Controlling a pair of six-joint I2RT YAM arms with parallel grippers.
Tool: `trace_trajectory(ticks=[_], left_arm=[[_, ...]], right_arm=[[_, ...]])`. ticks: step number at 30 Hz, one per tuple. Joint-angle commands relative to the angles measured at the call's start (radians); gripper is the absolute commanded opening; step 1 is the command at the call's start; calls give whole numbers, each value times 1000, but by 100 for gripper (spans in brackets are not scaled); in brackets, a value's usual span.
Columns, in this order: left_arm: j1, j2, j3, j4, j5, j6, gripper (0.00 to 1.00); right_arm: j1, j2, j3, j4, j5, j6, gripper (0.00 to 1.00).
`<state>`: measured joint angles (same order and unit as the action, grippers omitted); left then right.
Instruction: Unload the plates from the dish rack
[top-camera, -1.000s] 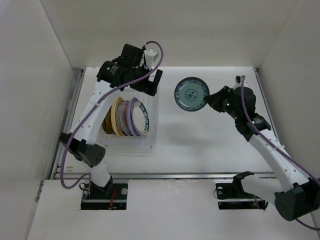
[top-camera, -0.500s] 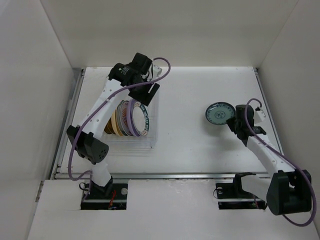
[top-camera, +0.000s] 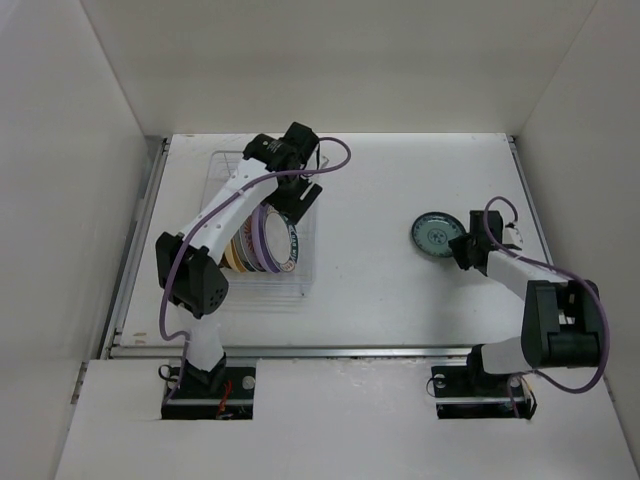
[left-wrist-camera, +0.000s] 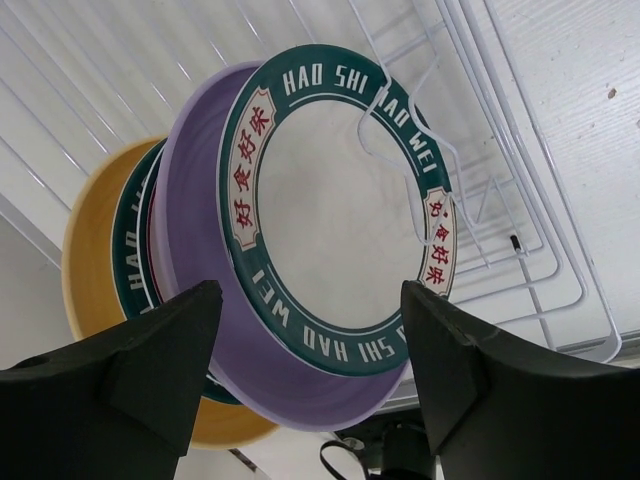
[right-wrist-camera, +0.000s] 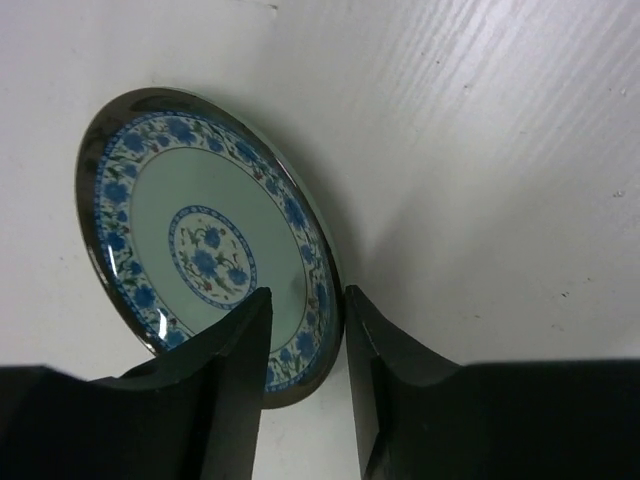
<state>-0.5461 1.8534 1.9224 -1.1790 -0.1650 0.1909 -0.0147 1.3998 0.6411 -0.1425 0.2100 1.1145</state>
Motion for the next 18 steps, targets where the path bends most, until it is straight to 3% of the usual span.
trace_trajectory(ticks=[1, 5, 6, 7, 16, 18], left_arm=[[9, -9, -3, -44, -36, 19, 70], [9, 3, -3, -63, -59, 19, 66], [9, 19, -3, -79, -59, 19, 66], [9, 29, -3, -90, -71, 19, 66], [9, 113, 15, -129, -94, -19, 67], [9, 129, 24, -140, -82, -19, 57]], right_arm=[[-8, 1, 17, 0, -15, -2, 41], [-8, -39, 28, -35, -24, -15, 62], [-8, -50, 37, -49, -9, -15, 81], [-8, -61, 37, -60, -9, -15, 84], [-8, -237, 14, -104, 11, -45, 88], [-8, -266, 14, -114, 11, -59, 88]])
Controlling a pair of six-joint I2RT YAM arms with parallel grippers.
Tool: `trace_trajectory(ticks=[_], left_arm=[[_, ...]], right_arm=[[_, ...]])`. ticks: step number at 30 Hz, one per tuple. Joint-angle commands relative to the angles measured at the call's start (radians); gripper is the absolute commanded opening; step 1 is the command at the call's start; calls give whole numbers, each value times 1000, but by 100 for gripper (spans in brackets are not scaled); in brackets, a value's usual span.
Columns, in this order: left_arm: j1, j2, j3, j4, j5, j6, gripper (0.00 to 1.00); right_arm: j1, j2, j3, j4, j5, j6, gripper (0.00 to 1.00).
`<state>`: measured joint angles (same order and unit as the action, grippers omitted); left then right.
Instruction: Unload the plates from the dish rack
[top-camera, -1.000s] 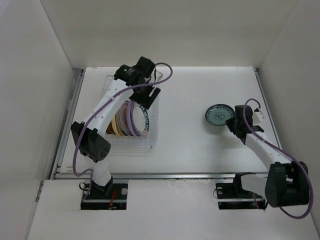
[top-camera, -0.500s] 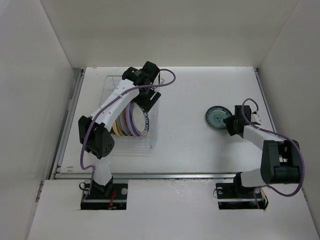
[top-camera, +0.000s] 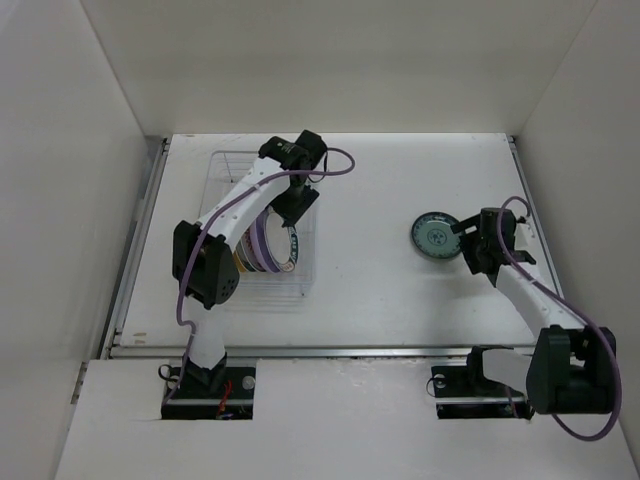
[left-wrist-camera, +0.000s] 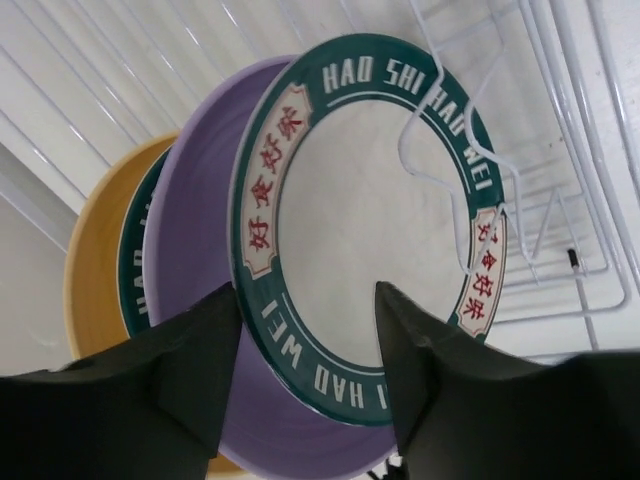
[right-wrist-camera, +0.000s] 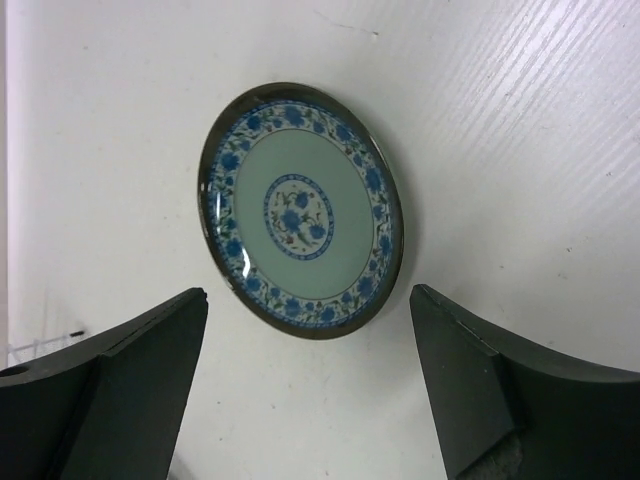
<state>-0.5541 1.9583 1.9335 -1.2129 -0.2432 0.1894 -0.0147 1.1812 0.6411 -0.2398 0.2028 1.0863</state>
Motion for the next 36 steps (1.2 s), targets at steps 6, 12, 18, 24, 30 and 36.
trace_trajectory(ticks=[6, 12, 18, 24, 30, 36], left_arm=[[17, 24, 62, -117, 7, -36, 0], [17, -22, 278, -175, 62, -24, 0], [17, -79, 404, -195, 42, -24, 0], [17, -200, 404, -88, 54, -36, 0], [29, -353, 282, 73, 216, -79, 0], [51, -366, 184, 73, 663, -93, 0]], right_arm=[[-8, -184, 23, -67, 49, -98, 88], [-8, -275, 81, -96, 20, -137, 88], [4, -293, 173, -41, -179, -290, 84], [64, -264, 193, 114, -550, -532, 91], [246, -171, 250, 296, -740, -595, 100], [366, -60, 293, 384, -845, -586, 98]])
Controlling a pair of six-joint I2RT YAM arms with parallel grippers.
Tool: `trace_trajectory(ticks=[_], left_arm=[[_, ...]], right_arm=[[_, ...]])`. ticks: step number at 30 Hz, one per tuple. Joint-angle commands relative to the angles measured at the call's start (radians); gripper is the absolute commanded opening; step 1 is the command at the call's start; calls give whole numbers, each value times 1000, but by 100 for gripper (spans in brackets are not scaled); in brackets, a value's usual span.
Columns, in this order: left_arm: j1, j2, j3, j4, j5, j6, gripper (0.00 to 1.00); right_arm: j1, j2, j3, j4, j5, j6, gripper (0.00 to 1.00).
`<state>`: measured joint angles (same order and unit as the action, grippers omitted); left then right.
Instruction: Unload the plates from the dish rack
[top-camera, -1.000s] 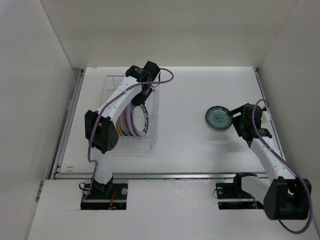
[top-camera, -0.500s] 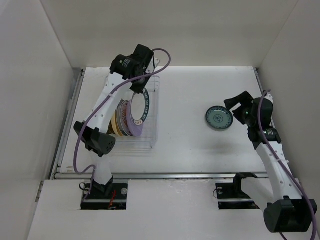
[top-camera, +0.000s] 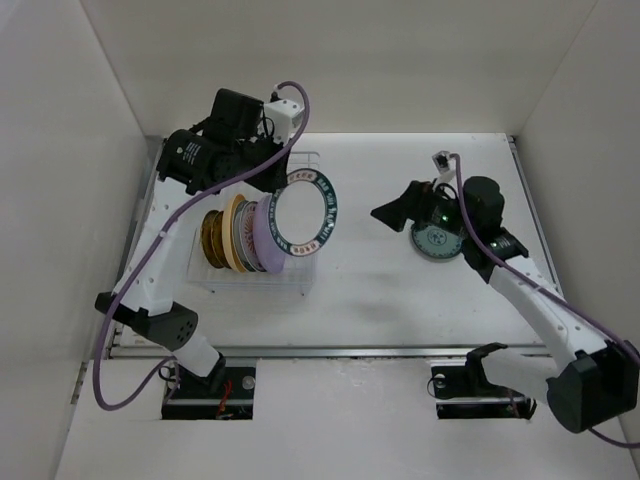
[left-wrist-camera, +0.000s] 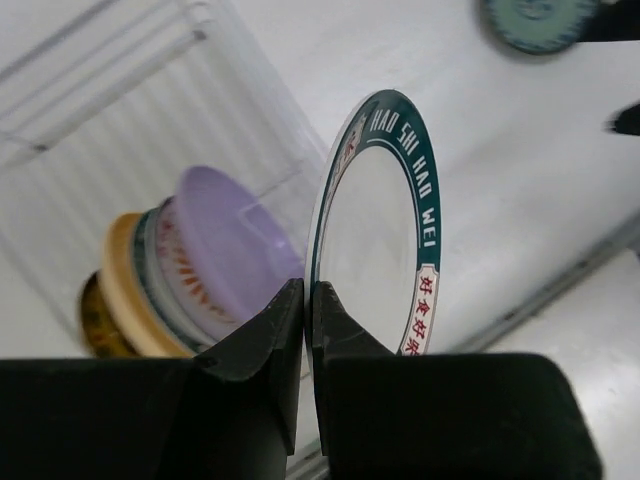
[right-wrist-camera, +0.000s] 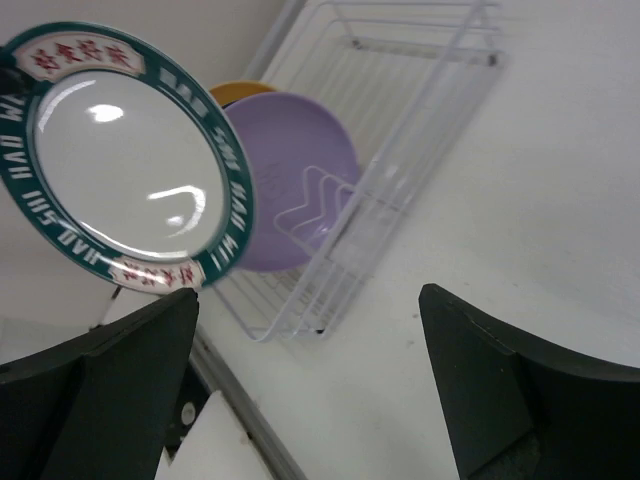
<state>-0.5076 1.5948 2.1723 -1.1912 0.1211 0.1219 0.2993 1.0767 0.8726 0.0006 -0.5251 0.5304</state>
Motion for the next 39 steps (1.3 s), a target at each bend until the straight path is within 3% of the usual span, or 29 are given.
trace_trajectory(ticks=[1, 4, 8, 9, 12, 13, 15, 16, 18, 19, 21, 22, 23, 24, 33, 39], left_arm=[[4, -2, -71, 51, 360, -25, 0], [14, 8, -115, 51, 550, -15, 0], [14, 19, -124, 42, 571, -5, 0], [14, 19, -124, 42, 571, -5, 0], [14, 19, -124, 42, 562, 4, 0], [14, 28, -124, 42, 549, 4, 0], [14, 28, -114, 42, 526, 13, 0], [14, 28, -114, 33, 511, 13, 0], [14, 28, -114, 33, 448, 13, 0], [14, 28, -105, 33, 424, 13, 9], [14, 28, -95, 33, 350, 13, 50], [14, 28, -95, 33, 333, 27, 59], [14, 28, -85, 33, 315, 27, 86], [14, 28, -85, 33, 270, 27, 100], [14, -22, -92, 90, -199, -18, 100], [14, 91, -158, -42, -366, 58, 99]], right_arm=[[64, 81, 62, 177, -134, -30, 96], [119, 129, 80, 200, -147, -30, 96], [138, 187, 89, 217, -136, -3, 91], [150, 196, 77, 229, -136, 9, 79], [159, 218, 68, 269, -164, 19, 57], [169, 218, 68, 279, -176, 37, 33], [169, 218, 68, 288, -185, 46, 7], [169, 218, 68, 288, -159, 58, 0], [169, 186, 23, 303, -118, 71, 0], [169, 160, 11, 332, -118, 80, 0], [169, 135, -3, 332, -76, 103, 0], [156, 108, -18, 332, -56, 114, 0], [156, 92, -27, 332, -32, 144, 0], [143, 77, -27, 332, -3, 163, 0], [18, -57, -92, -2, 535, 313, 0], [8, 49, -116, -71, 611, 345, 0]])
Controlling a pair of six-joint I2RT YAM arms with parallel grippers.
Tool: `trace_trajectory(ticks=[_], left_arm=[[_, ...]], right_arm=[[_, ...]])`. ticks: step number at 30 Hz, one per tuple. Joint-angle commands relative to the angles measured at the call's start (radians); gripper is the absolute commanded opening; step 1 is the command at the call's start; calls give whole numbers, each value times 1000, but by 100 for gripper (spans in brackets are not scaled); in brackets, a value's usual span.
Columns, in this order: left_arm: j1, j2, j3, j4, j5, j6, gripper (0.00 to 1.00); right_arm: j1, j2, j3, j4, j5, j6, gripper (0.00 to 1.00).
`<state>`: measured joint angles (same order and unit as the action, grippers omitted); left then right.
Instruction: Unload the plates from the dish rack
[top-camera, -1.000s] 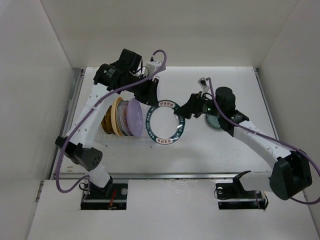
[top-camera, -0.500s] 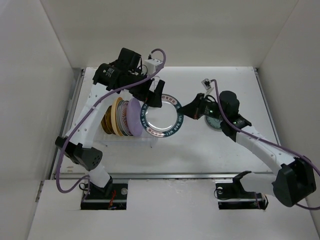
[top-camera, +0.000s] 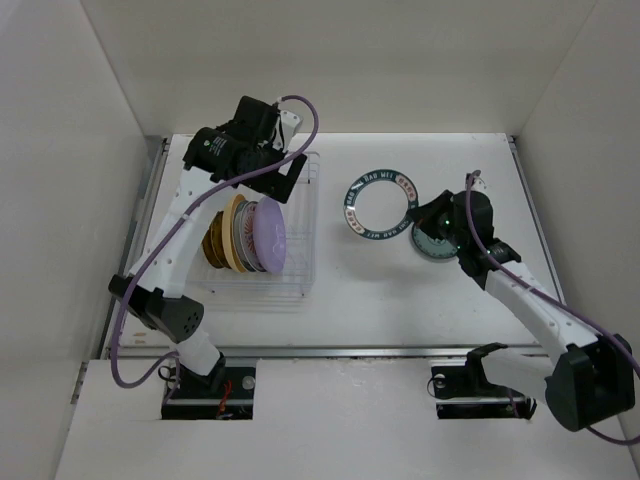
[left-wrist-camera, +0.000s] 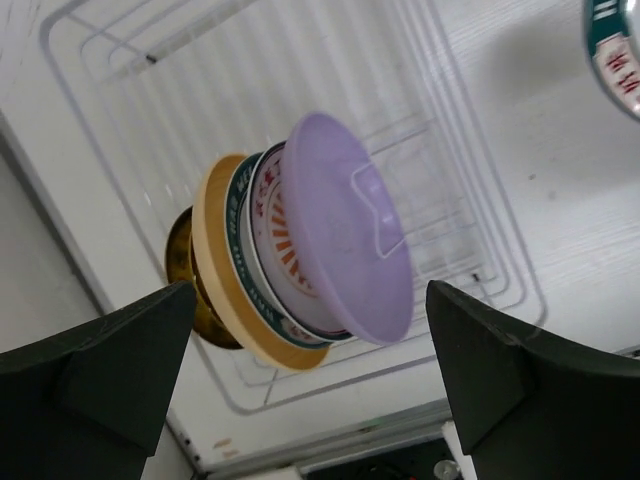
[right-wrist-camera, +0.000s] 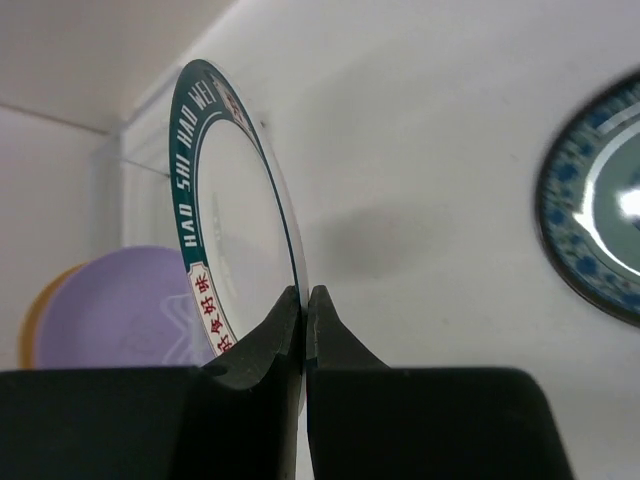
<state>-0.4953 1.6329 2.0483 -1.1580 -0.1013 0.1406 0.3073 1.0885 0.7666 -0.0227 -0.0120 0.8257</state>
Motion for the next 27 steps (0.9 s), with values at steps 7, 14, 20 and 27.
trace_trajectory(ticks=[7, 14, 20, 27], left_arm=[[1, 111, -181, -63, -161, 74, 78], [1, 150, -200, -66, -187, 83, 57], [1, 170, -227, -48, -230, 74, 21], [1, 183, -238, -66, -219, 53, 0]], right_arm=[[0, 215, -9, 4, 1, 50, 0], [0, 467, 25, 20, -218, 10, 0], [0, 533, 46, 6, -258, -25, 40], [0, 449, 89, -143, -187, -88, 68]])
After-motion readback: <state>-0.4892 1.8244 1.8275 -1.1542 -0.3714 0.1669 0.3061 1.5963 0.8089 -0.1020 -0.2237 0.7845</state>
